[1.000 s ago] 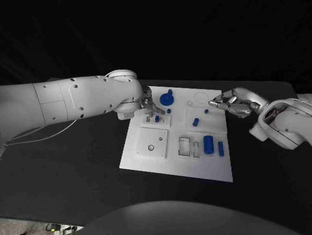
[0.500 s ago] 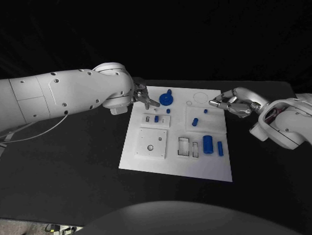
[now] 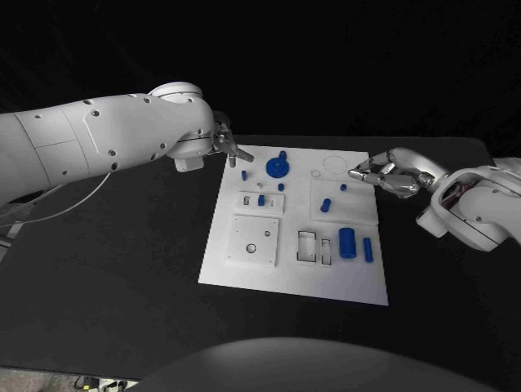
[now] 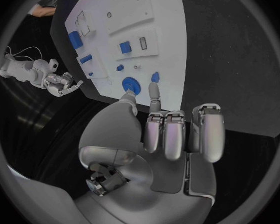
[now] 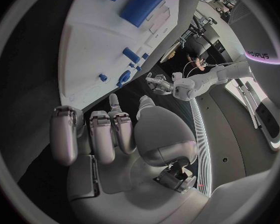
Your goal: Assemble the parts on the task board
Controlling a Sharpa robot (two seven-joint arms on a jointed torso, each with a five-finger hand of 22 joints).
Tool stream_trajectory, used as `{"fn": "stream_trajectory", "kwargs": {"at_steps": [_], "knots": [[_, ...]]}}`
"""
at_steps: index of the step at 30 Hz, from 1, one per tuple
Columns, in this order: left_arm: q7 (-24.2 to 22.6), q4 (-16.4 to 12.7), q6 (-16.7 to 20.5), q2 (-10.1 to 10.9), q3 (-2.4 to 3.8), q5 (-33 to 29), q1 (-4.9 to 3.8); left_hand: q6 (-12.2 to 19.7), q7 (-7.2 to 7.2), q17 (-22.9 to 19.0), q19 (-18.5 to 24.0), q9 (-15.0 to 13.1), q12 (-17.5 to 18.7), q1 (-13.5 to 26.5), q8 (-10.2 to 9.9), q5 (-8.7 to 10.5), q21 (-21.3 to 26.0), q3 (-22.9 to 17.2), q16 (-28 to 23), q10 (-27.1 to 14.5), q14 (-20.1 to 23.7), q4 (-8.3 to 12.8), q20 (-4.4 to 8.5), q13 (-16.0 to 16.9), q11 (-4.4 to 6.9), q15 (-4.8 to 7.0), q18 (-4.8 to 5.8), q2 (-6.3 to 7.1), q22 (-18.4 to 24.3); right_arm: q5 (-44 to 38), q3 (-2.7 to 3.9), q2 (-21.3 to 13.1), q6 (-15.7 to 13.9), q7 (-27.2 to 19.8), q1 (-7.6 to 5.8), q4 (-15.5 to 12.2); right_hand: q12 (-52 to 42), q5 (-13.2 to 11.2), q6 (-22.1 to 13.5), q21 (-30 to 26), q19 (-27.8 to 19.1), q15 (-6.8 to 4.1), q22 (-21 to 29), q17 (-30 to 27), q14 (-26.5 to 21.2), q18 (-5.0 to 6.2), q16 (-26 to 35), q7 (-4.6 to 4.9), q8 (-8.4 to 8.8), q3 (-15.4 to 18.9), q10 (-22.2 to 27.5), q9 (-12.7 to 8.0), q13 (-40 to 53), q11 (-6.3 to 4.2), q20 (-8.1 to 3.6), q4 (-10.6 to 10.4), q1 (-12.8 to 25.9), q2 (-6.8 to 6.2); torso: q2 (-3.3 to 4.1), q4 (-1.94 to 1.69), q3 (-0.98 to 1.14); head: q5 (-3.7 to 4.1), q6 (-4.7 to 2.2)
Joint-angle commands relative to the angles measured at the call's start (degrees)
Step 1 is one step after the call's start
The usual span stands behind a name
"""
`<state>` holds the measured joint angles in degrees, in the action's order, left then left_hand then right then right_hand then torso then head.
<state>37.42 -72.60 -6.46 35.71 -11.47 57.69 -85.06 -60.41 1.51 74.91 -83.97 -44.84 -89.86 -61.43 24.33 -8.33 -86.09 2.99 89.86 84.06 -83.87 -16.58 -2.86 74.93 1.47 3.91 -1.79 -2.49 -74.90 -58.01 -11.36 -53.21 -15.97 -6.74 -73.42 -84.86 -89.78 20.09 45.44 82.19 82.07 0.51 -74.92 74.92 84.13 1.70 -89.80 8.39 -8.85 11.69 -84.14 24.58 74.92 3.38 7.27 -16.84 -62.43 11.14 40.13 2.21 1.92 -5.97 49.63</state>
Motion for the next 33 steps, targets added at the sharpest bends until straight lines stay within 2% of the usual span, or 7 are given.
{"fn": "stream_trajectory", "kwargs": {"at_steps": [1, 9, 13, 22, 33], "knots": [[1.24, 2.19, -3.50, -1.21, 0.05, 0.04, -0.15, -0.35, -0.04, 15.09, -1.79, 0.24, -0.14, -0.12, -0.46, -0.49, -0.24, 0.42, 0.14, 5.94, -6.13, -0.05, 0.57, 15.07, 0.44, 0.37, 0.34, -0.68, -11.45, -0.07, -0.01, 0.06, 0.75, -0.21, 0.04, -0.15, -0.22, 0.01, 0.02, 0.05, -0.09, 0.37, -11.74, 15.08, 5.87, 0.81, -0.20, -0.10, 0.26, 0.39, -5.86, -0.06, 15.08, 0.36, 0.07, 0.09, 0.23, 0.29, 0.15, 0.13, -0.11, -0.11, -0.11], [0.82, 8.10, -5.18, -4.99, 0.01, -0.58, 0.11, -0.70, 0.01, 15.09, -1.53, 1.14, -0.14, -1.55, -1.91, -1.90, 0.04, 0.31, 0.14, 5.94, -6.13, 0.13, 0.59, 15.07, 0.40, 0.35, 0.26, -0.89, -11.29, -0.07, 0.00, 0.19, 0.79, -0.29, 0.02, -0.35, -0.22, 0.11, 0.04, 0.06, -0.07, 0.37, -11.75, 15.08, 5.87, 0.81, -0.20, -0.11, 0.25, 0.41, -5.86, -0.06, 15.08, 0.34, 0.06, 0.17, 0.17, 0.31, 0.24, 0.12, -0.13, -0.31, -0.15], [0.17, 9.72, -5.42, -6.35, -0.01, -0.65, 0.44, -0.58, 0.15, 15.09, -1.33, 1.55, -0.14, -2.52, -2.69, -2.40, 0.24, 0.20, 0.14, 5.94, -6.13, 0.21, 0.54, 15.07, 0.30, 0.27, 0.20, -0.83, -11.17, -0.07, 0.00, 0.23, 0.73, -0.39, 0.00, -0.49, -0.22, 0.21, 0.05, 0.10, -0.02, 0.36, -11.76, 15.08, 5.87, 0.80, -0.20, -0.13, 0.25, 0.42, -5.86, -0.07, 15.08, 0.33, 0.06, 0.22, 0.09, 0.33, 0.21, 0.15, -0.15, -0.26, -0.10], [-0.86, 11.54, -5.77, -8.05, -0.04, -0.27, 0.97, -0.20, 0.40, 15.09, -1.02, 1.92, -0.14, -3.13, -3.49, -2.53, 0.53, 0.22, 0.14, 5.94, -6.13, 0.16, 0.44, 15.07, 0.11, 0.13, 0.11, -0.72, -10.96, -0.07, 0.01, 0.07, 0.78, -0.34, -0.04, -0.62, -0.22, 0.35, 0.06, 0.10, -0.01, 0.35, -11.77, 15.08, 5.87, 0.79, -0.20, -0.13, 0.25, 0.43, -5.86, -0.08, 15.08, 0.32, 0.05, 0.27, -0.01, 0.35, 0.13, 0.14, -0.09, -0.24, 0.16], [-0.89, 12.58, -6.53, -8.56, -0.05, 0.41, 1.38, -0.21, 0.46, 15.09, -0.90, 2.06, -0.14, -3.66, -3.81, -2.69, 0.64, 0.17, 0.14, 5.94, -6.13, 0.27, 0.35, 15.07, 0.00, 0.02, 0.08, -0.66, -10.90, -0.07, 0.01, 0.13, 0.91, -0.24, -0.12, -0.71, -0.22, 0.35, 0.06, 0.10, -0.01, 0.35, -11.77, 15.08, 5.87, 0.79, -0.20, -0.13, 0.25, 0.43, -5.86, -0.08, 15.08, 0.32, 0.05, 0.27, -0.01, 0.35, 0.08, 0.04, -0.08, -0.23, 0.37]]}}
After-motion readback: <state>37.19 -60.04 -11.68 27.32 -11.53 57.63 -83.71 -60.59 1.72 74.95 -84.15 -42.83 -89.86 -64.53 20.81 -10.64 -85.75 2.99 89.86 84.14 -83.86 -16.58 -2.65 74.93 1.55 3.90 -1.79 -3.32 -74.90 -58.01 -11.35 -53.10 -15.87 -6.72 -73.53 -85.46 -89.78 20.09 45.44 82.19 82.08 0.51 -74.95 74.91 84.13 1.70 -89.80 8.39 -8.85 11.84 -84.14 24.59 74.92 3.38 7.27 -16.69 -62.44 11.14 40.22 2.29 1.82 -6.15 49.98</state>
